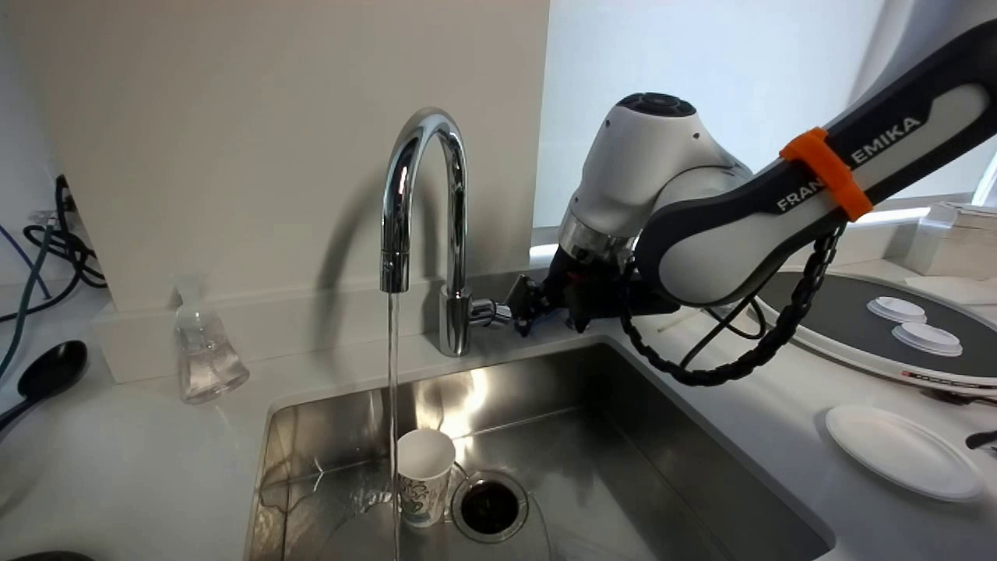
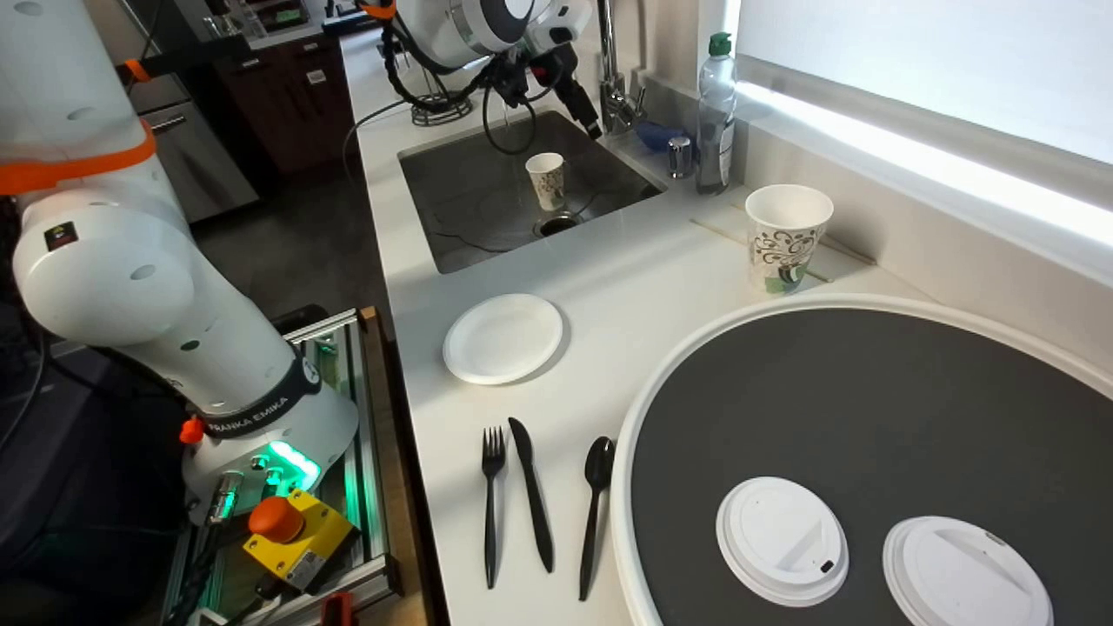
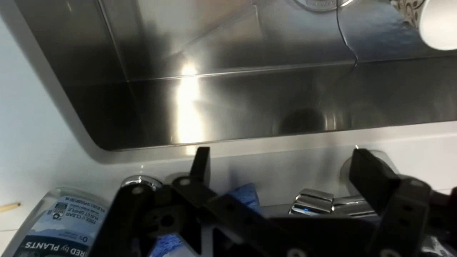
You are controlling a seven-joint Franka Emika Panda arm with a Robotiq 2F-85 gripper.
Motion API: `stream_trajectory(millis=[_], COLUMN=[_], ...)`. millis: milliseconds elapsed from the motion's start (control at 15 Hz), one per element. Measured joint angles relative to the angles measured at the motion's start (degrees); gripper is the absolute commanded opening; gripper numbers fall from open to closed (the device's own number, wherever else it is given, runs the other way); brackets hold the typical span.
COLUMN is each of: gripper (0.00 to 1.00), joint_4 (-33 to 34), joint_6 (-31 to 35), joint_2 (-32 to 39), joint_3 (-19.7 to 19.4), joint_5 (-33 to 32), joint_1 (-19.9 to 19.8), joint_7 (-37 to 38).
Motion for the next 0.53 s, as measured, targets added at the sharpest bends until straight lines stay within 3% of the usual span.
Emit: stream_trajectory(millis=[533], gripper=[1.0], joint_4=[0.0], joint_6=[1.7], joint_2=[0.6], joint_3=[0.2], joint_5=[4.5], joint_1=[1.3], joint_7=[-3.9])
